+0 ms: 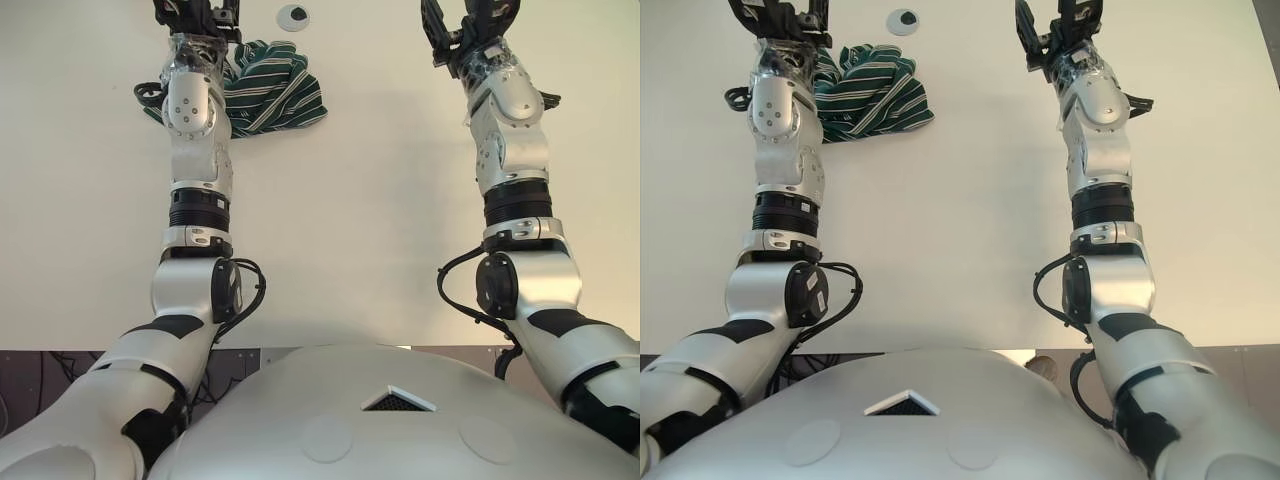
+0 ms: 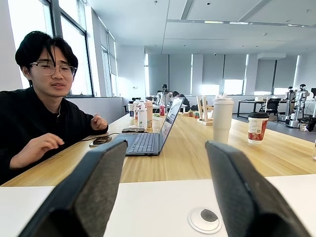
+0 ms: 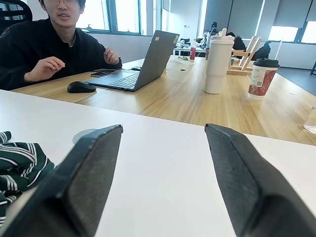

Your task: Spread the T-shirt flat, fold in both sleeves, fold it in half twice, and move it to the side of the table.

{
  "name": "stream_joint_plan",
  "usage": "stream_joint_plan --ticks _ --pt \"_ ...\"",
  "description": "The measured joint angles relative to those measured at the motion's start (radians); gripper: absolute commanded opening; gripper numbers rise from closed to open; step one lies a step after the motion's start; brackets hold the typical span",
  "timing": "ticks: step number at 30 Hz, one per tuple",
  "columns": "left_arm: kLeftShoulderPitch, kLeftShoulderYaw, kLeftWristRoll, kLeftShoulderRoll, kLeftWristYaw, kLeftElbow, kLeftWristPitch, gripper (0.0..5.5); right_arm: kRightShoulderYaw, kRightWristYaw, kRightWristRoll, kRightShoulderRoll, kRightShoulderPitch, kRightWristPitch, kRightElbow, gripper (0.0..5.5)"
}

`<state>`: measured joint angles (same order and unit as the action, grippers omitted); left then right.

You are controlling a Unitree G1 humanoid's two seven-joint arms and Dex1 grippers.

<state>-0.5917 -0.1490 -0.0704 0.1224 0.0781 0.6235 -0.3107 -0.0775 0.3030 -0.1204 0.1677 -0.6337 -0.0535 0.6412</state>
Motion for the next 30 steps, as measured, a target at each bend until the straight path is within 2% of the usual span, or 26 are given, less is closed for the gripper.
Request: stream_joint_plan --ticks 7,12,16,20,28,30 --pt "0.0 0.009 0.009 0.038 0.034 0.007 0.028 2.88 0.001 -0.001 0.0 0.0 0.0 0.011 0.0 3.07" --pt "-0.002 0.008 -0.003 0.16 0.174 0.045 0.175 2.88 0.003 -0.001 0.002 0.001 0.0 0.013 -0.001 3.07" --pt "-0.037 0.024 -0.041 0.233 0.367 0.11 0.346 2.88 0.005 -0.002 0.003 0.0 0.008 0.014 -0.006 3.07" --pt "-0.044 0.059 -0.058 0.239 0.512 0.161 0.419 2.88 0.007 -0.002 0.003 -0.001 0.02 0.016 -0.012 3.07" --pt "-0.075 0.024 -0.119 0.237 0.553 0.167 0.47 2.88 0.005 -0.005 0.003 0.0 0.036 0.018 -0.022 3.07" --pt "-0.079 -0.014 -0.179 0.228 0.569 0.166 0.519 2.88 0.005 -0.005 0.003 0.0 0.036 0.019 -0.022 3.07"
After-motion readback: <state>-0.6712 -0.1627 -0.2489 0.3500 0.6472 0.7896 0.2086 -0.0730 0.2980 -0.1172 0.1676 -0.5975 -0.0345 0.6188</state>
